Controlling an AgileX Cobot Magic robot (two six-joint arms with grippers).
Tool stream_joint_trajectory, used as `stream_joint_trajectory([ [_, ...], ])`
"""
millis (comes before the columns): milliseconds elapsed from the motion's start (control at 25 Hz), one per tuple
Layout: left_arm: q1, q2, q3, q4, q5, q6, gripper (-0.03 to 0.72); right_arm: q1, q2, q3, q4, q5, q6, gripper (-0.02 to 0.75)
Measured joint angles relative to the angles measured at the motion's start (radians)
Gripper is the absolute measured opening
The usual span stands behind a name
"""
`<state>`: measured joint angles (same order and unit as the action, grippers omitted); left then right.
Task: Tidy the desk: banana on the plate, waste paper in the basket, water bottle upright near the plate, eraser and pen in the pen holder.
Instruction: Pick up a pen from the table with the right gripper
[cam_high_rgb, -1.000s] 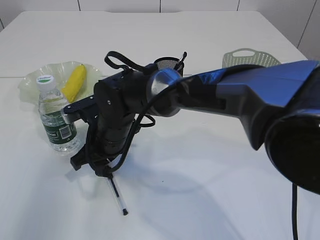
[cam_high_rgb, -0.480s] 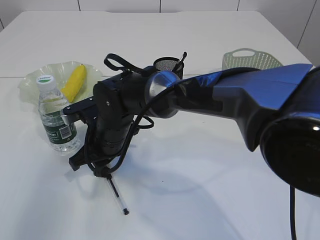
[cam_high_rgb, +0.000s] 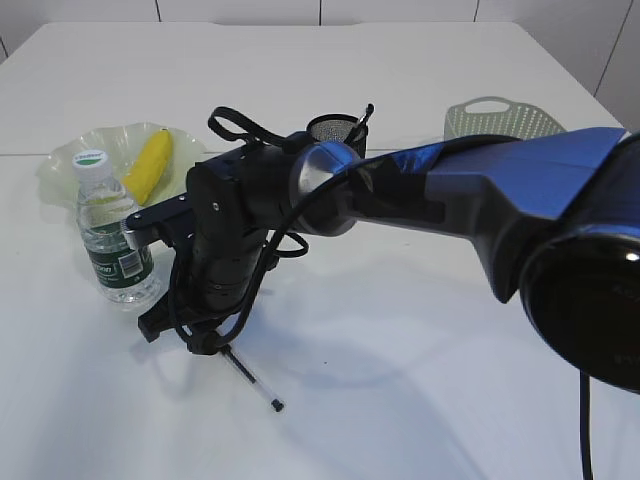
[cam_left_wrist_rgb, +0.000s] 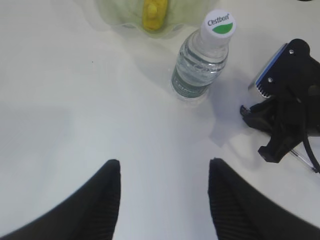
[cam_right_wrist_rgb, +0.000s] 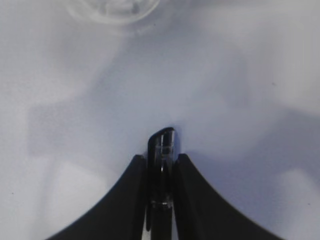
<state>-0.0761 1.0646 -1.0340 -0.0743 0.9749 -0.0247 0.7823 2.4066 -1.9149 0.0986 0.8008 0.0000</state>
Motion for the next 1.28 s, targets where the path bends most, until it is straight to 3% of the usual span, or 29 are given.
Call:
stream_joint_trajectory([
  [400, 0.000, 0.000, 0.000, 0.003, 0.000, 0.000, 0.384, 0.000, 0.002, -0.024, 0.000, 0.052, -0.010, 0.112],
  [1000, 0.000, 0.000, 0.000, 0.012, 0.000, 0.000, 0.382, 0.000, 0.002, -0.276, 0.037, 0.276, -0.098, 0.112],
  [1280, 0.000, 0.000, 0.000, 0.012, 0.001, 0.000, 0.382, 0.000, -0.041, -0.293, 0.045, 0.317, -0.133, 0.112],
])
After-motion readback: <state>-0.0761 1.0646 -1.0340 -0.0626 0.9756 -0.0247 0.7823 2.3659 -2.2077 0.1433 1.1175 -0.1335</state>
